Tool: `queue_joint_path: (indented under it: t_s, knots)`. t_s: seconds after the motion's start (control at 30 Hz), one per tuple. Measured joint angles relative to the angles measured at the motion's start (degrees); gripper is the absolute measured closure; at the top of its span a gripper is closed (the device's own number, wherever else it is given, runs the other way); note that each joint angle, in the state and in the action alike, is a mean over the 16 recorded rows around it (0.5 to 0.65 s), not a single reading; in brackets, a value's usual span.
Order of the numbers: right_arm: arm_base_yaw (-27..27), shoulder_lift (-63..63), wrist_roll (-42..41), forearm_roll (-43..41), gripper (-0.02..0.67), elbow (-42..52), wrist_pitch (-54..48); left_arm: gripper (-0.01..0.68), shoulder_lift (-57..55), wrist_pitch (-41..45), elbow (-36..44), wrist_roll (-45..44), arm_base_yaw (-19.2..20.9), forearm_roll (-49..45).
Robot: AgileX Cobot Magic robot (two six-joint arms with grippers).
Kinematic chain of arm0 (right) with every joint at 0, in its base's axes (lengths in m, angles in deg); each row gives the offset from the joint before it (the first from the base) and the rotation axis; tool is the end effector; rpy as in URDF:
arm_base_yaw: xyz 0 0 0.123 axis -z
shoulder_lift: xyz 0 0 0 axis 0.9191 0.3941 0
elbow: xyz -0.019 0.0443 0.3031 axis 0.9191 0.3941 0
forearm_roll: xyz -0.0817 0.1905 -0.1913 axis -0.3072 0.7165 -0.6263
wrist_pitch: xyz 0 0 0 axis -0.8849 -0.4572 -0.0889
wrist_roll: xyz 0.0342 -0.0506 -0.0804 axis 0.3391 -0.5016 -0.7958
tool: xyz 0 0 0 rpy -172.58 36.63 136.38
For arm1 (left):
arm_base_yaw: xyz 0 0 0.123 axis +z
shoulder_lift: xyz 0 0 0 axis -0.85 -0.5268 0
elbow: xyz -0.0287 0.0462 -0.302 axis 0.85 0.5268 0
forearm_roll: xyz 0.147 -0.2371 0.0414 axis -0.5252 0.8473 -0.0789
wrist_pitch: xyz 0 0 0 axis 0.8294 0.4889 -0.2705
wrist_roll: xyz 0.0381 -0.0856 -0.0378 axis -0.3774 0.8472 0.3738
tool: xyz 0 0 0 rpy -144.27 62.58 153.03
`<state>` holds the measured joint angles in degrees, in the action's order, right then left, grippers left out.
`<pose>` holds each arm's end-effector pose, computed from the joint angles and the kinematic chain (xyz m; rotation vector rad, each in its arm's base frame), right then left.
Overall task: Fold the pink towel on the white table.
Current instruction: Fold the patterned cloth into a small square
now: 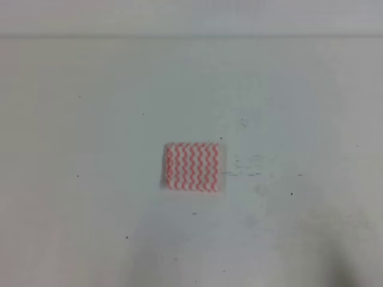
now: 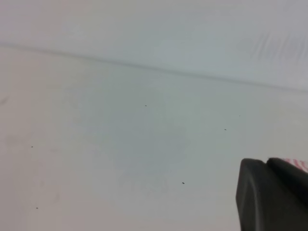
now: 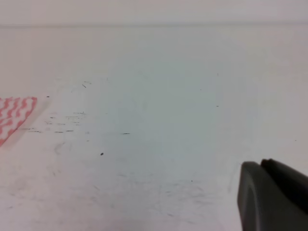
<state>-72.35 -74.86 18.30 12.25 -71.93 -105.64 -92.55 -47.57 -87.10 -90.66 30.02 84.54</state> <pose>0.0711 0.0099 0.1811 -0.0237 1.7826 0.1650 0.0841 -0.0065 0.1978 -0.0022 1.6519 -0.2268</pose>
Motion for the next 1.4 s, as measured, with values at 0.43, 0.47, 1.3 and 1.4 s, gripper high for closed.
queue_joint_path:
  t_s: [0.43,0.47,1.3,1.4]
  knots:
    - [0.0,0.0,0.0,0.0,0.665,-0.1,-0.1,0.680,0.0,-1.2,0.2,0.1,0.0,-0.1]
    - [0.0,0.0,0.0,0.0,0.665,-0.1,-0.1,0.680,0.0,-1.4,0.3,0.1,0.0,-0.1]
    - [0.0,0.1,0.0,0.4,0.665,-0.2,-0.3,0.681,4.4,25.2,0.2,57.3,17.7,-67.8]
    - [0.0,0.1,0.0,0.5,0.665,0.0,-0.1,0.681,5.6,32.1,0.2,67.0,21.7,-76.2]
